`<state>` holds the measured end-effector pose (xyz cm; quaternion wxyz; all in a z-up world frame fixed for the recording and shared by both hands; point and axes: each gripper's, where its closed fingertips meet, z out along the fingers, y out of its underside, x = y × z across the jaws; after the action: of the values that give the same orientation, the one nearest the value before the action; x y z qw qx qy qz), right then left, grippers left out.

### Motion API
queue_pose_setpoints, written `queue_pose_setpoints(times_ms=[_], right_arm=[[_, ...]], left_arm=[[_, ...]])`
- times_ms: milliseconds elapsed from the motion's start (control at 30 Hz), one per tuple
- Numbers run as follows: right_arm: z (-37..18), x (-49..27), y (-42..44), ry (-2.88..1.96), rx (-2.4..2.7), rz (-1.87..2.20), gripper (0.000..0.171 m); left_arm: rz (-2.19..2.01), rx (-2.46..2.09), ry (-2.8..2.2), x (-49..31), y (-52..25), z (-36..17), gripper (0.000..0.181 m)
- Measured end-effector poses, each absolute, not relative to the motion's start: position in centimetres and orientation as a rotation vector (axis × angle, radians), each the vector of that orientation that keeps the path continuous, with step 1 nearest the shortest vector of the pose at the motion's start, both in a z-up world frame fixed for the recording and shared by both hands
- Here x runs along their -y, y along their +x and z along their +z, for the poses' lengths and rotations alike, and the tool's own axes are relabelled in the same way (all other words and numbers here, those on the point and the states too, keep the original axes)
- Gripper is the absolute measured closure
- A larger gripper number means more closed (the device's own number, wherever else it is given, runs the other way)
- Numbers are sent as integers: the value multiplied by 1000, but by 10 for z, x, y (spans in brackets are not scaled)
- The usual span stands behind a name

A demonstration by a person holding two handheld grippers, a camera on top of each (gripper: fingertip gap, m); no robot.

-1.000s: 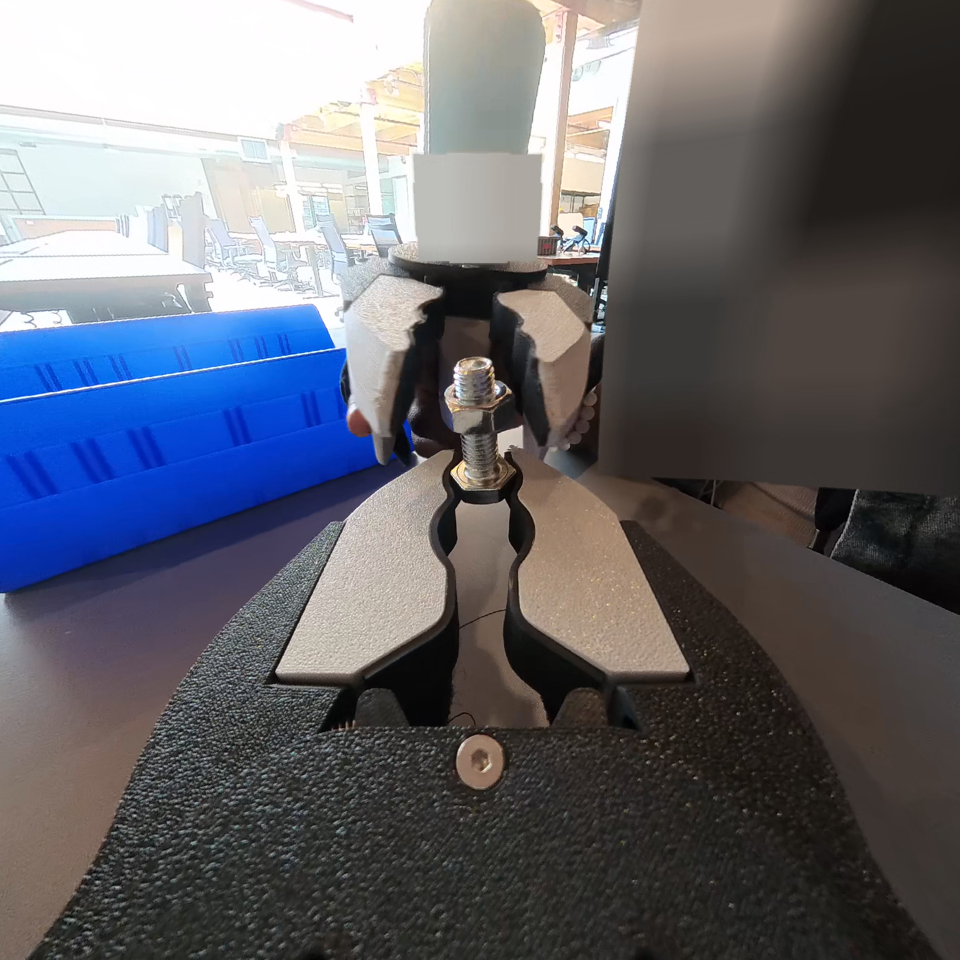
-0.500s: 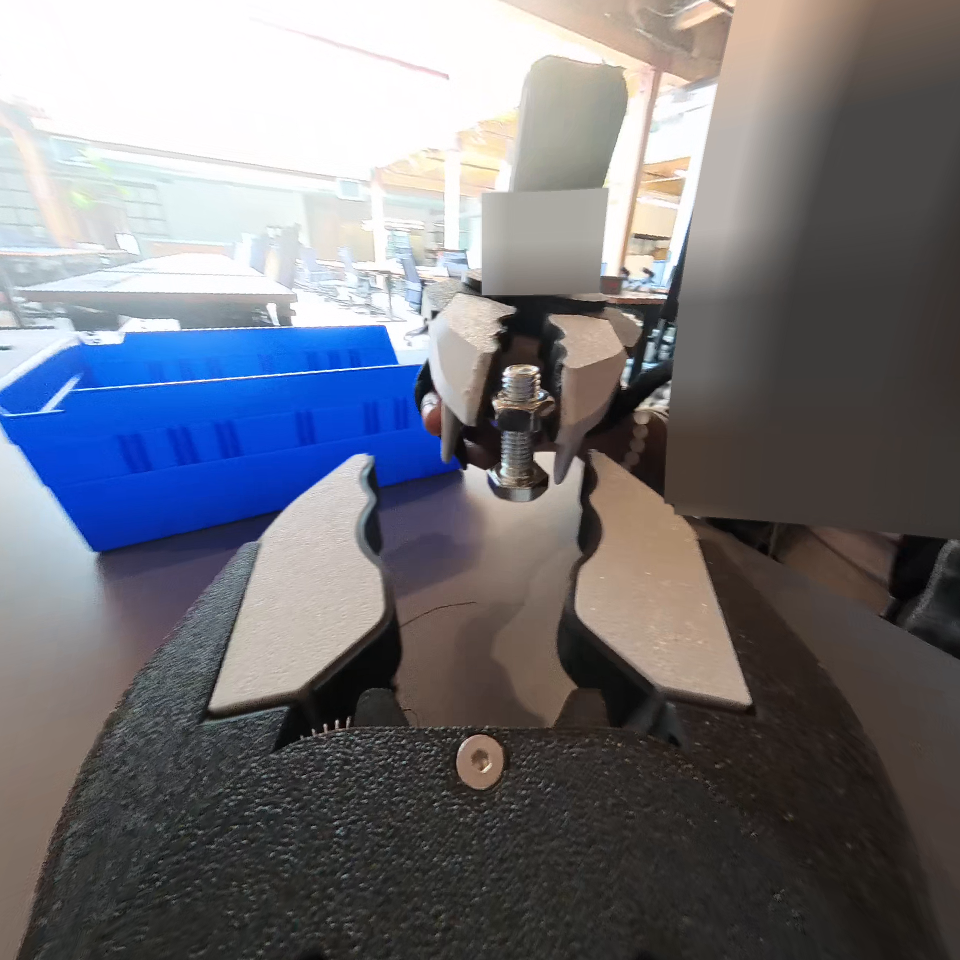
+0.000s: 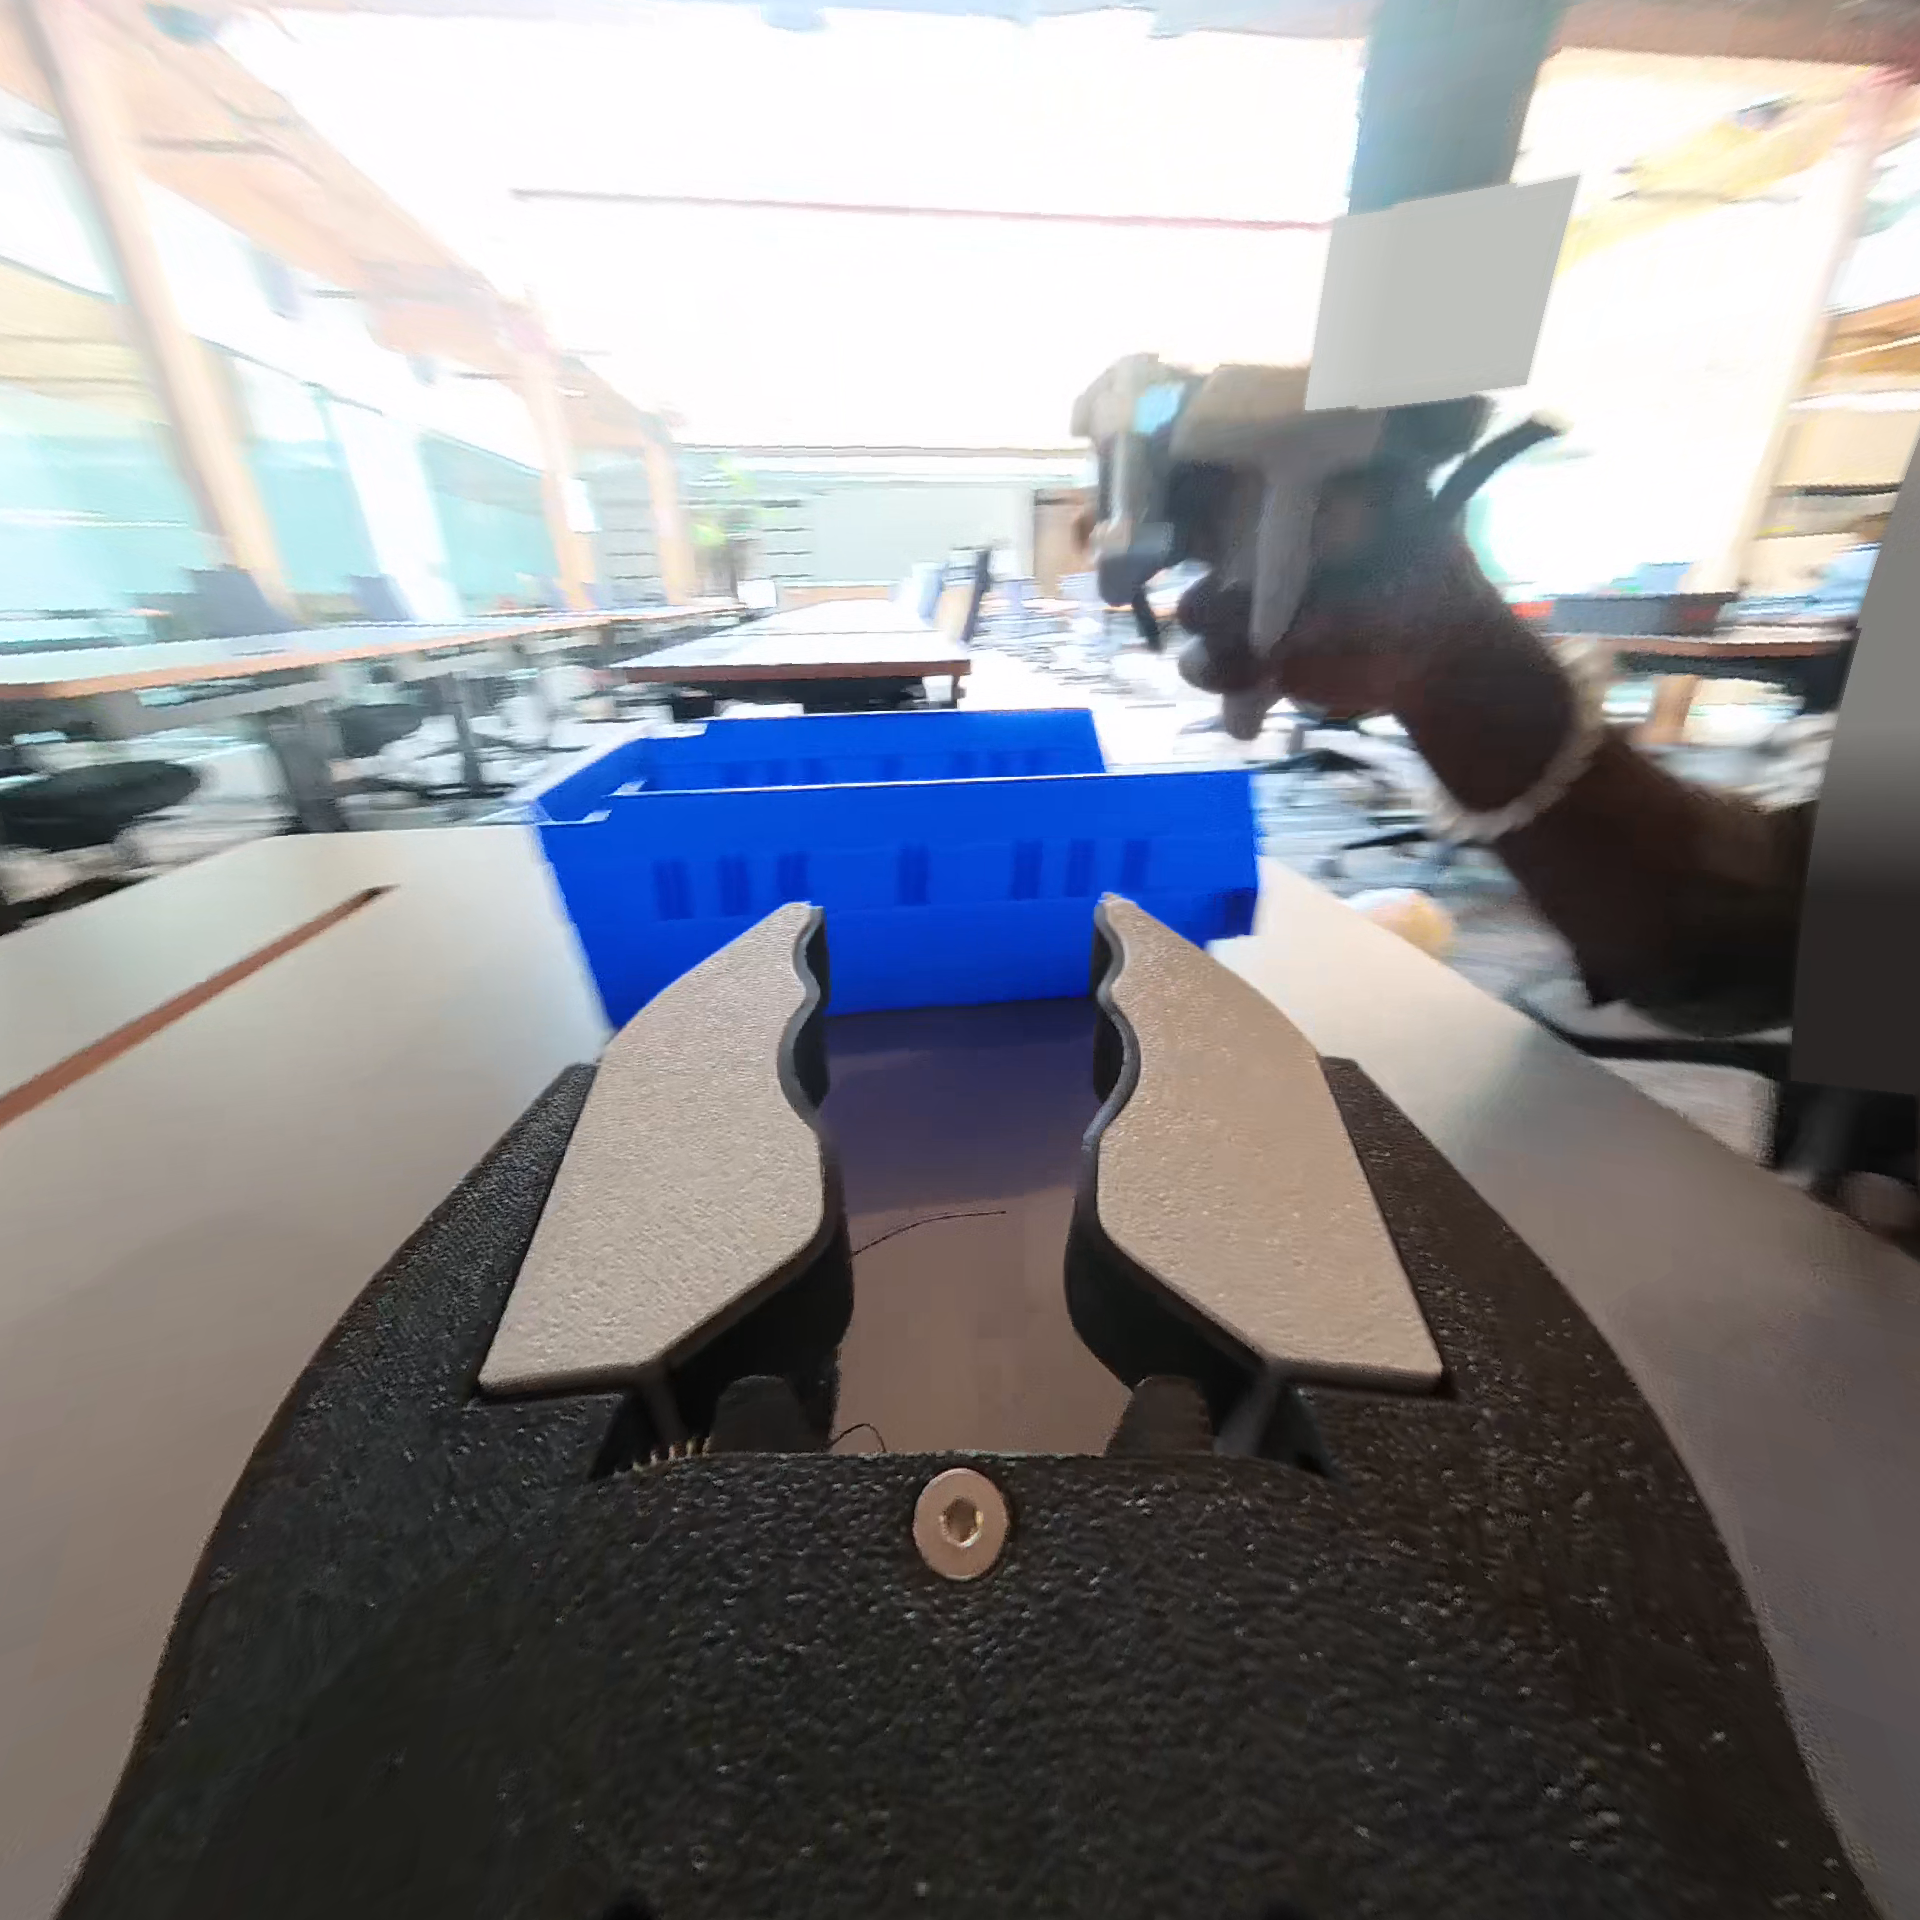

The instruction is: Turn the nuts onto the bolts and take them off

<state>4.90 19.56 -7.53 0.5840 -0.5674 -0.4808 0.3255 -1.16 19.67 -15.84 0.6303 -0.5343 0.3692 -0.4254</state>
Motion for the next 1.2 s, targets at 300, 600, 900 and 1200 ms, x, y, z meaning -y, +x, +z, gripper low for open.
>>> queue_pose_setpoints(times_ms=[300,600,900,1200], right_arm=[[-90,-268,156,-1580,1087,510,153],[-141,-334,167,-1710,697,677,152],[-186,-370,160,-1867,641,594,152],[-237,-373,152,-1968,779,385,152]], left_arm=[[-756,-665,-1266,-209,-22,-156,180],[-723,-658,-1290,-208,-21,-159,181],[-735,-694,-1299,-205,-16,-161,181],[-736,-696,-1301,-206,-16,-161,181]])
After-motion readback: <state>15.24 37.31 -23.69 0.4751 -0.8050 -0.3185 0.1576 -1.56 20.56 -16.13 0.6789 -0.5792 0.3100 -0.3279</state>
